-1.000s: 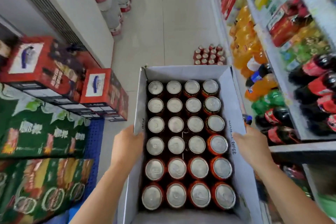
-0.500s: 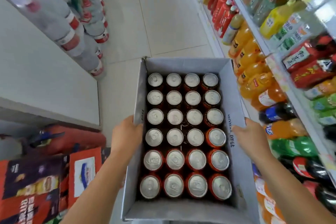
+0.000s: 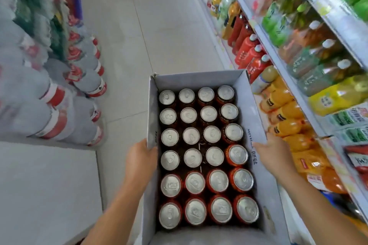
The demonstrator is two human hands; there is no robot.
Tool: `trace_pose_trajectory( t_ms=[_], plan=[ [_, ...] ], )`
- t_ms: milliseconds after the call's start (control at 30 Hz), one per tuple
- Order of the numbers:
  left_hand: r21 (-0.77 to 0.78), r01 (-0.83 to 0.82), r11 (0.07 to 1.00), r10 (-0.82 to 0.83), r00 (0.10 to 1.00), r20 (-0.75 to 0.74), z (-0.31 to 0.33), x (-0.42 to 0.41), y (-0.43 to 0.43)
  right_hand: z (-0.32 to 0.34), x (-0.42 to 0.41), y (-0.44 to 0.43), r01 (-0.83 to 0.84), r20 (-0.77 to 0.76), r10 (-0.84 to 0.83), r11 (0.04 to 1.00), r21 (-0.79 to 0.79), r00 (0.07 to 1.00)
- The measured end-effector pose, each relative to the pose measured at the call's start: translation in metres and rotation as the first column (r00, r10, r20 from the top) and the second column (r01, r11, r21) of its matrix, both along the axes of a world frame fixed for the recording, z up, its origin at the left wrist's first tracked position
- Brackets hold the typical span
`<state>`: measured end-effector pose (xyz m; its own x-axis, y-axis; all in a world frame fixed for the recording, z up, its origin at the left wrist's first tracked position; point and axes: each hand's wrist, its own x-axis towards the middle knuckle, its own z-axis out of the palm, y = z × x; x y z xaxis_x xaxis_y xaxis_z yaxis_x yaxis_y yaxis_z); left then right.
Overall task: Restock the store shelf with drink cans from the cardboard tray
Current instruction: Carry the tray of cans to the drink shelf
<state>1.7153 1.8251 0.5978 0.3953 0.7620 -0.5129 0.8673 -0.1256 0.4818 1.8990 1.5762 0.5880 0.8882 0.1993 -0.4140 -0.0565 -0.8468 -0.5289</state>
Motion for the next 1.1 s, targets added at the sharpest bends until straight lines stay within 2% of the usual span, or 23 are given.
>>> trace_pose_trajectory(
  t_ms=[133,233,367,567,700,900,1100],
  plan=[
    [0.005,0.044,0.999,-0.044,0.999,-0.002,-0.001,0.093,0.082,0.0,0.082,0.072,0.049,0.009,-0.049,0.998,-0.05,0.999],
    [0.034,0.103,0.994,-0.103,0.995,-0.009,0.001,0.166,0.135,-0.001,0.144,0.118,0.083,0.02,-0.083,0.997,-0.003,0.996],
    [0.023,0.092,0.996,-0.091,0.996,-0.016,0.0,0.257,0.186,-0.014,0.231,0.167,0.117,0.015,-0.117,0.993,-0.033,0.993],
    [-0.008,0.015,1.0,-0.015,1.0,-0.022,-0.021,0.398,0.265,-0.03,0.386,0.256,0.052,0.043,-0.05,0.997,-0.059,0.998],
    [-0.028,0.023,0.999,-0.024,0.999,-0.043,-0.035,0.479,0.318,-0.036,0.478,0.313,0.023,0.063,-0.016,0.993,-0.116,0.998],
    [-0.099,-0.009,0.995,0.006,0.999,-0.032,-0.088,0.589,0.402,-0.084,0.591,0.399,0.033,0.042,-0.028,0.99,-0.136,0.999],
    [-0.146,-0.083,0.986,0.075,0.995,-0.06,-0.196,0.672,0.465,-0.181,0.678,0.476,0.022,0.016,-0.02,0.979,-0.2,1.0]
  ],
)
